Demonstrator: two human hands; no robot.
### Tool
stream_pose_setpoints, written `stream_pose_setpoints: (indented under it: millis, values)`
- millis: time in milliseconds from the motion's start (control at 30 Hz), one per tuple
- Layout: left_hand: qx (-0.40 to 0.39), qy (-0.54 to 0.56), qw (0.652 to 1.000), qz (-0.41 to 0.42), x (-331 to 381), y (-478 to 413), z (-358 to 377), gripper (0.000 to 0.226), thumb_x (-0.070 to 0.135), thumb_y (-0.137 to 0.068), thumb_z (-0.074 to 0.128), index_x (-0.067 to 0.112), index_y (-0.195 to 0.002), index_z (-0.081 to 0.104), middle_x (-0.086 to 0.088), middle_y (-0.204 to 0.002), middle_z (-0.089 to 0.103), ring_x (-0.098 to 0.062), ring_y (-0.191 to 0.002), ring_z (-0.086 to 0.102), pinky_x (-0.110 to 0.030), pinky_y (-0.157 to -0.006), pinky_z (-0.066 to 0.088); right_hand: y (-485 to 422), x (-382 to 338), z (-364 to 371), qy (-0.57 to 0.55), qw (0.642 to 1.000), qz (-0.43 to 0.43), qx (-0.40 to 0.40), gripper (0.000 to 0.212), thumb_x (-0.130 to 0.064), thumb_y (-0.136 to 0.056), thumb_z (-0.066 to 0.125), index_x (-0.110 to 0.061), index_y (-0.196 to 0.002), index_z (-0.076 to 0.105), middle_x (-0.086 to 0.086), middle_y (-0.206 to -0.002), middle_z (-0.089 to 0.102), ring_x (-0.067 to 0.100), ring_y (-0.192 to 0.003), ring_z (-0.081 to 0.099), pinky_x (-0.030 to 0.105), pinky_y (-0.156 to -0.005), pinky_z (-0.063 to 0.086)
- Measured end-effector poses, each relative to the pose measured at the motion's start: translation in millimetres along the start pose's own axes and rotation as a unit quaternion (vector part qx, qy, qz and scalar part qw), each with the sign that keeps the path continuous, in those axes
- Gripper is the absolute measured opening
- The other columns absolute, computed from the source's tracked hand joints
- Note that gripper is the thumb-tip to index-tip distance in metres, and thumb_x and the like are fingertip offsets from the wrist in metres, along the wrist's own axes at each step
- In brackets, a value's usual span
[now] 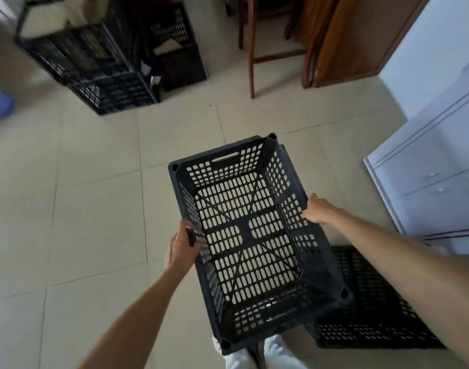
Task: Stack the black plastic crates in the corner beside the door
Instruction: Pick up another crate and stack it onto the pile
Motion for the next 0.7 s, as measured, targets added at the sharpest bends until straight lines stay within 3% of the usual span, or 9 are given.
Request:
stream_pose_setpoints:
  millis: [100, 167, 267, 433, 500, 567, 633, 700]
  values:
    - [-0.018, -0.017, 0.999, 0.045, 52.3, -4.0, -25.8, 0.043, -0.007, -0.085, 0.062, 0.02, -0.109, 0.039, -0.016, -0.097, 0.064, -0.022, -0.071, 0.06, -0.024, -0.051, 0.048, 37.1, 16.7, -35.6, -0.038, 0.999, 0.013, 0.016, 0.055, -0.02, -0.098, 0.047, 0.0, -0.144, 0.024, 0.02, -0.131, 0.052, 0.032, -0.108, 0.057, 0.042, -0.096, 0.049]
    - [-0.027, -0.034, 0.997, 0.068, 83.9, -6.5, -40.8, 0.043, -0.008, -0.084, 0.062, 0.019, -0.109, 0.039, -0.015, -0.094, 0.063, -0.025, -0.07, 0.06, -0.026, -0.051, 0.047, 60.8, 25.8, -56.3, -0.056, 0.998, 0.022, 0.027, 0.053, -0.02, -0.098, 0.046, 0.002, -0.143, 0.027, 0.021, -0.133, 0.051, 0.034, -0.116, 0.056, 0.04, -0.097, 0.048]
    - [-0.037, -0.063, 0.991, 0.111, 124.9, -12.7, -54.4, 0.041, -0.004, -0.086, 0.063, 0.02, -0.111, 0.041, -0.01, -0.087, 0.062, -0.025, -0.069, 0.063, -0.024, -0.05, 0.047, 91.8, 40.3, -78.0, -0.083, 0.995, 0.044, 0.043, 0.047, -0.016, -0.098, 0.044, 0.002, -0.14, 0.034, 0.017, -0.126, 0.056, 0.029, -0.109, 0.06, 0.033, -0.085, 0.049]
    - [-0.072, -0.1, 0.969, 0.214, 175.8, -20.2, -52.8, 0.036, 0.006, -0.084, 0.07, 0.019, -0.103, 0.043, 0.005, -0.074, 0.054, -0.009, -0.06, 0.053, -0.016, -0.046, 0.035, 140.6, 75.2, -78.6, -0.182, 0.975, 0.098, 0.083, 0.036, -0.015, -0.098, 0.046, -0.001, -0.131, 0.042, 0.012, -0.108, 0.062, 0.026, -0.093, 0.065, 0.036, -0.081, 0.056]
    - [-0.1, -0.118, 0.959, 0.238, 191.9, -16.1, -46.0, 0.036, 0.008, -0.083, 0.071, 0.019, -0.103, 0.043, 0.002, -0.075, 0.057, -0.015, -0.062, 0.055, -0.022, -0.049, 0.04, 162.6, 93.1, -71.6, -0.208, 0.966, 0.128, 0.084, 0.033, -0.017, -0.098, 0.047, 0.0, -0.126, 0.047, 0.009, -0.098, 0.062, 0.022, -0.077, 0.063, 0.031, -0.063, 0.055]
    - [-0.128, -0.141, 0.945, 0.267, 208.8, -10.3, -35.8, 0.036, 0.01, -0.082, 0.072, 0.019, -0.103, 0.044, -0.002, -0.078, 0.06, -0.023, -0.068, 0.058, -0.03, -0.056, 0.043, 181.7, 114.9, -62.3, -0.246, 0.954, 0.154, 0.075, 0.037, -0.016, -0.099, 0.047, 0.002, -0.131, 0.045, 0.012, -0.102, 0.061, 0.022, -0.069, 0.06, 0.026, -0.048, 0.047]
    - [-0.152, -0.161, 0.927, 0.301, 228.2, -3.6, -21.0, 0.037, 0.011, -0.081, 0.072, 0.019, -0.104, 0.044, -0.005, -0.081, 0.062, -0.025, -0.07, 0.059, -0.031, -0.059, 0.043, 202.3, 137.8, -52.0, -0.293, 0.94, 0.163, 0.064, 0.038, -0.012, -0.099, 0.048, 0.0, -0.134, 0.043, 0.015, -0.117, 0.059, 0.026, -0.082, 0.065, 0.028, -0.054, 0.053]
    - [-0.179, -0.183, 0.905, 0.34, 246.8, 7.9, -2.0, 0.036, 0.01, -0.082, 0.07, 0.018, -0.105, 0.044, -0.008, -0.083, 0.064, -0.023, -0.067, 0.058, -0.03, -0.056, 0.042, 228.8, 164.2, -37.5, -0.304, 0.93, 0.188, 0.083, 0.015, -0.012, -0.098, 0.046, -0.004, -0.099, 0.058, 0.01, -0.093, 0.06, 0.021, -0.072, 0.062, 0.025, -0.054, 0.051]
Point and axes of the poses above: each hand's wrist, its own y-axis away from the middle knuckle, its own z-axis out of the palm, x = y × z, the point moved 2 cm from there along -y, towards the middle knuckle
